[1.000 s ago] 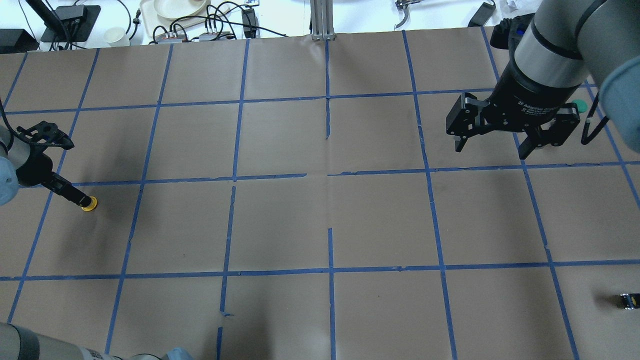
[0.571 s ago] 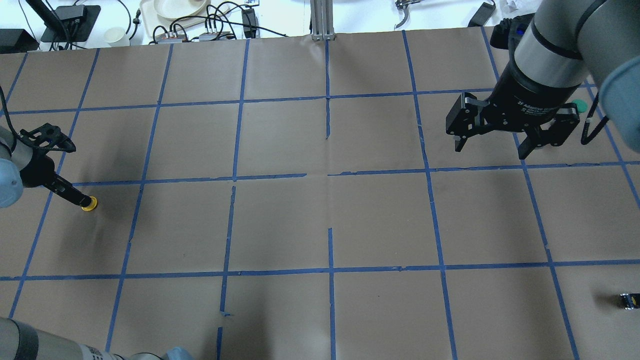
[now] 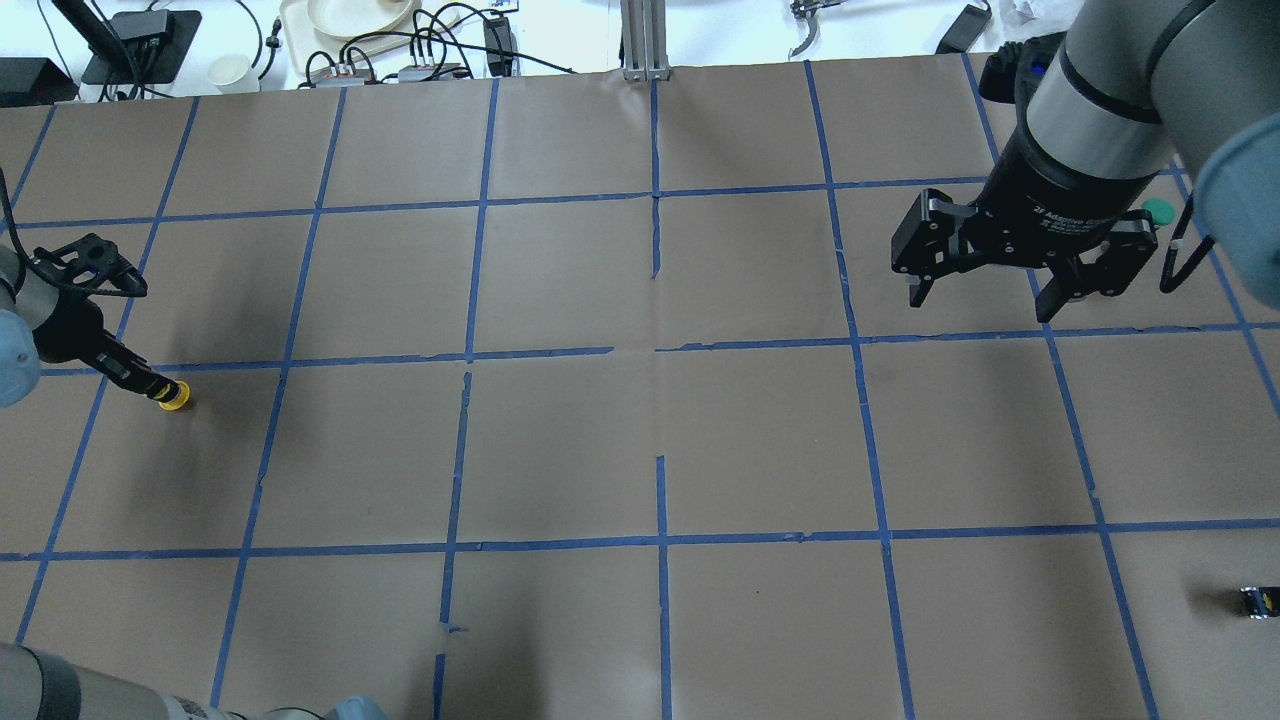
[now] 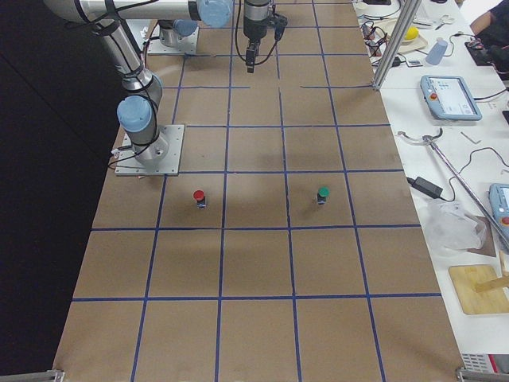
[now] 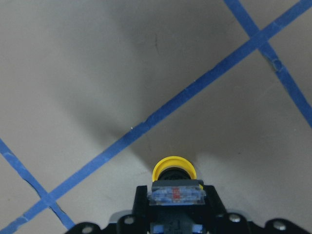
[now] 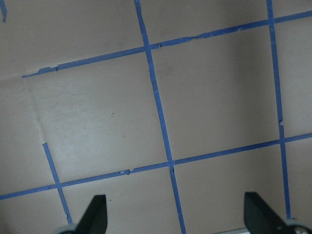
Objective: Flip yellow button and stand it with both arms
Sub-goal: 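Lift the button with the left gripper and carry it toward the right gripper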
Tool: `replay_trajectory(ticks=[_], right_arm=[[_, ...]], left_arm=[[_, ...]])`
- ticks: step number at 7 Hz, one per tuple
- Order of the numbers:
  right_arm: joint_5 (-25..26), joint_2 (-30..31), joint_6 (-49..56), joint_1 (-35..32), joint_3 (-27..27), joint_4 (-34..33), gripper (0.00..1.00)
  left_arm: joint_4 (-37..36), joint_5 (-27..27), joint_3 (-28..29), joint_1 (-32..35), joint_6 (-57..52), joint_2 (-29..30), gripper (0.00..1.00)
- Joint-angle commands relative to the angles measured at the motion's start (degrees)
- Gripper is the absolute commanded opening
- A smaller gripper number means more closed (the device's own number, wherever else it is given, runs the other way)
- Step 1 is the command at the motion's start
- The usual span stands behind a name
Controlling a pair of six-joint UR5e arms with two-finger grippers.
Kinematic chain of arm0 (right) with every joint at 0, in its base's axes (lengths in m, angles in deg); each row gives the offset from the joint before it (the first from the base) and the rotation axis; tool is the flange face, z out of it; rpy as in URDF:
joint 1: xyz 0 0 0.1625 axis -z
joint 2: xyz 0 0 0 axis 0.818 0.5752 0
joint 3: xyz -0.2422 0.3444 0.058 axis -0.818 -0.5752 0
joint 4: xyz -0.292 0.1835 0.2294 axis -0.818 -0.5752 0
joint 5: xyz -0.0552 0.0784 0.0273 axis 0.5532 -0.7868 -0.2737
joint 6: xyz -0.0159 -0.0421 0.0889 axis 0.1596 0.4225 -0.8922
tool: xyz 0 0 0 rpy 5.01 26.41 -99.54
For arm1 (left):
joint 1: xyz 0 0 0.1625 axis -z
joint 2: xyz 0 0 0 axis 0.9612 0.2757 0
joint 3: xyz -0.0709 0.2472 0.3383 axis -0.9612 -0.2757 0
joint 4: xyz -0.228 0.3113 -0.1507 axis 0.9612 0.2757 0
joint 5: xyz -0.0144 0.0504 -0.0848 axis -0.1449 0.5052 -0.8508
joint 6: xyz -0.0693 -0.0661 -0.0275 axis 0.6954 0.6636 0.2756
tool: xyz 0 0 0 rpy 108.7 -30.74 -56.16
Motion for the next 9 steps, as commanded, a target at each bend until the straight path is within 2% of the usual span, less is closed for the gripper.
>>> replay_trajectory(ticks=[1, 2, 4, 5, 6, 8, 9], right_arm=[[0.0, 0.0, 0.1, 0.0, 0.1, -0.1, 1.00], [0.1, 0.2, 0.2, 0.0, 0.1, 0.0, 1.00], [-1.0, -0.1, -0.3, 0.8, -0.4, 0.0, 1.00], [-3.8, -0.4, -0.8, 1.8, -0.8, 0.1, 1.00], [-11.0, -0.8, -1.4, 4.4, -0.9, 0.1, 1.00], [-26.1, -3.5, -10.5, 9.7, -1.0, 0.9, 1.00], [-30.2, -3.9, -15.7, 10.5, -1.9, 1.0, 1.00]], left_arm=[[11.8, -8.0, 3.3, 3.2, 3.3, -4.4, 0.05], [19.9, -14.1, 4.6, 5.2, 8.1, -6.1, 0.05], [30.6, -28.7, 4.8, 11.3, 25.0, -10.9, 0.05], [31.3, -35.6, 4.7, 15.3, 33.5, -12.9, 0.05], [31.3, -43.4, 4.7, 19.3, 41.5, -14.0, 0.05], [30.6, -58.0, 4.4, 25.8, 57.6, -14.6, 0.05], [30.6, -64.6, 4.3, 28.9, 64.3, -15.3, 0.05]])
